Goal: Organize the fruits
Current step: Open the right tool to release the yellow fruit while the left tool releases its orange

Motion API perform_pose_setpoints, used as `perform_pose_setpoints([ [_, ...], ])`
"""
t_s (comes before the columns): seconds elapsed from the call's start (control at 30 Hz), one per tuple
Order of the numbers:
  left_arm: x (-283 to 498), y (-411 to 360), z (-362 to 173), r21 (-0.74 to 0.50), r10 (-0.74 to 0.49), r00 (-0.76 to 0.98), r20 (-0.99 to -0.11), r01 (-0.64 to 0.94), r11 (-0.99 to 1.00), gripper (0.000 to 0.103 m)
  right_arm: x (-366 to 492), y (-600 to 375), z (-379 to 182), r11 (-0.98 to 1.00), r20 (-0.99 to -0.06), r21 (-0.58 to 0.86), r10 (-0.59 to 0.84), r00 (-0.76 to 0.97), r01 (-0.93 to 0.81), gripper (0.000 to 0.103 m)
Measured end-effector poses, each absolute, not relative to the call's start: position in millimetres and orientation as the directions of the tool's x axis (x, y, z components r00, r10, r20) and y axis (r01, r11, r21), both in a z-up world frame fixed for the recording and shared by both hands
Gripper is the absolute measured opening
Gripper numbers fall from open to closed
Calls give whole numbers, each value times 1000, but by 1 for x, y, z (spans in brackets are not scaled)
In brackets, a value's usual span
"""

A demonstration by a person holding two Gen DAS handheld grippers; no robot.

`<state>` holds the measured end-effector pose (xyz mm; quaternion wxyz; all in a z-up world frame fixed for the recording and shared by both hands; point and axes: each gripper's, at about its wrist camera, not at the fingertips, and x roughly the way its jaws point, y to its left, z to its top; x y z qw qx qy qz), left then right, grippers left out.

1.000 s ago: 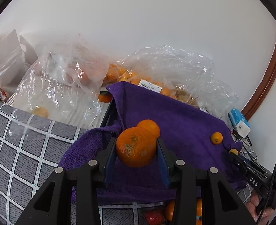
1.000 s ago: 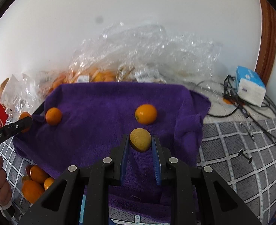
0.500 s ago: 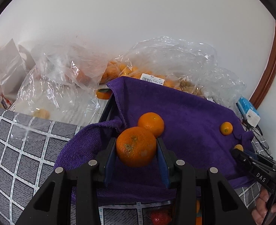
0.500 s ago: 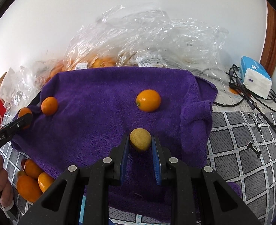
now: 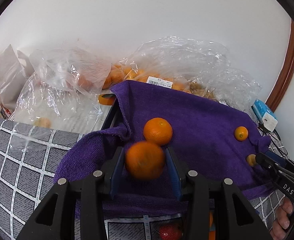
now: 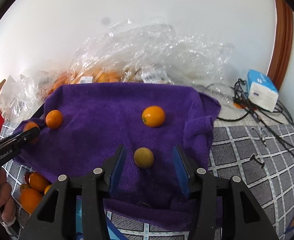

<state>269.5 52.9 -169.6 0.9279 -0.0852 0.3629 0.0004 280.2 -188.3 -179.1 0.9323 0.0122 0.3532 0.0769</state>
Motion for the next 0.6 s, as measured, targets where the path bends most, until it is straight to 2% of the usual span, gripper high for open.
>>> perform_pose_setpoints([
  [0.23,266,54,-166,-165,-57,749,-660,-70,984,47,267,-184,-163,992,-621,27,113,775,-123,48],
  [0.33,263,57,-164,-177,-61,757,-650,-74,981,49,259,-180,-152,986,-607,47,156,779,-161,48],
  [0.6,256,61,-154,-192,-74,781,-621,-60,980,50,231,-164,-151,973,-649,78,215,730,-218,48],
])
